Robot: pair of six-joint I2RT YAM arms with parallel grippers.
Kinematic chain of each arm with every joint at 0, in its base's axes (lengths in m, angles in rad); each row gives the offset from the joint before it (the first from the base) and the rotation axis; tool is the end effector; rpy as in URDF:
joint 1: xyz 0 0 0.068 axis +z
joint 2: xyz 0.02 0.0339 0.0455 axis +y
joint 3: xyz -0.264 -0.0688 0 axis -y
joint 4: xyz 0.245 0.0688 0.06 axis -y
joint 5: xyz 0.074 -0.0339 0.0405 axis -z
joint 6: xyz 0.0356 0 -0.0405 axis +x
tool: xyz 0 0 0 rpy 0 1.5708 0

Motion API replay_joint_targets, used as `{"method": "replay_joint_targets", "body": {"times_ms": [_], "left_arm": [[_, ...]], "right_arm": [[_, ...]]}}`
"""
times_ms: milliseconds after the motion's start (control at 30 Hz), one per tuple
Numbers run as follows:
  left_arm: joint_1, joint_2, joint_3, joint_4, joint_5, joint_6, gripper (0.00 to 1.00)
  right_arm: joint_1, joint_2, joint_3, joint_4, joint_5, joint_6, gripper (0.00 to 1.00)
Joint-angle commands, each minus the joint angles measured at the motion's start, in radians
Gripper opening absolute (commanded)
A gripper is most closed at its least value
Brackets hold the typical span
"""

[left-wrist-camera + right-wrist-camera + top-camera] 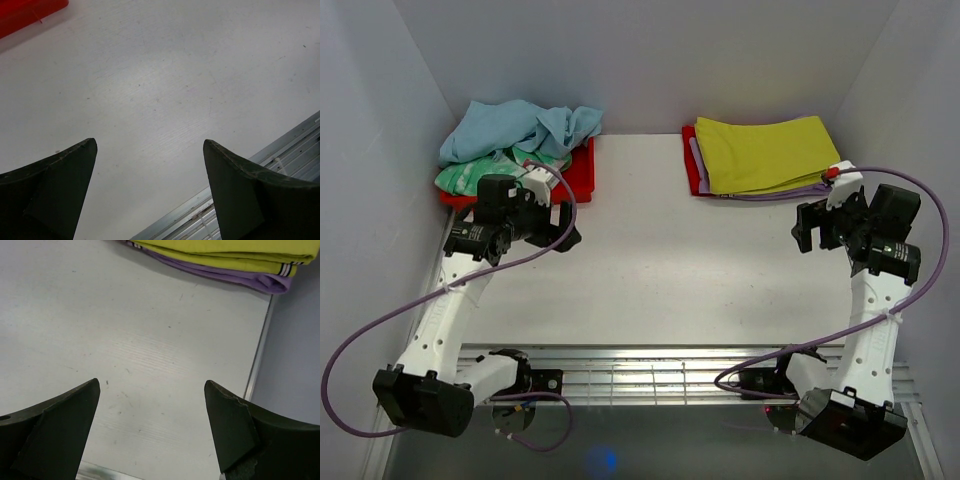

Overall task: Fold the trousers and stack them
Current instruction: Neatly place the folded trousers to the corner

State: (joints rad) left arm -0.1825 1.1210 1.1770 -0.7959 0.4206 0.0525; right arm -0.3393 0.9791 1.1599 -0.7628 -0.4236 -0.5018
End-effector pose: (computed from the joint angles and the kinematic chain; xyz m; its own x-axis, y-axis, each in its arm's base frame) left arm 0.2188 -0.0552 0.3531 -0.6379 0.1664 -0.7520 0.4964 0.8354 -0.2362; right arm 0.1858 -0.0501 0.3772 -0.4446 -0.3081 -0.8411 -0.2672 0.9419 -0.2037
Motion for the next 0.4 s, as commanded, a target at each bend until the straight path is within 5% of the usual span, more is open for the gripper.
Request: {"method": "replay_joint_targets", "body": {"times_ms": [0, 367], "left_arm": [[0.006, -0.061, -0.053, -0.012, -0.081, 0.021, 0.98], [0.041, -0.128, -0.093, -0.023, -0.134, 0.004, 0.98]], "right_arm": [[-0.001, -0.037, -0.032, -0.082, -0.112, -0.004, 0.9], [0.0, -0.077, -0.112, -0.129, -0.153, -0.027, 0.9]]}}
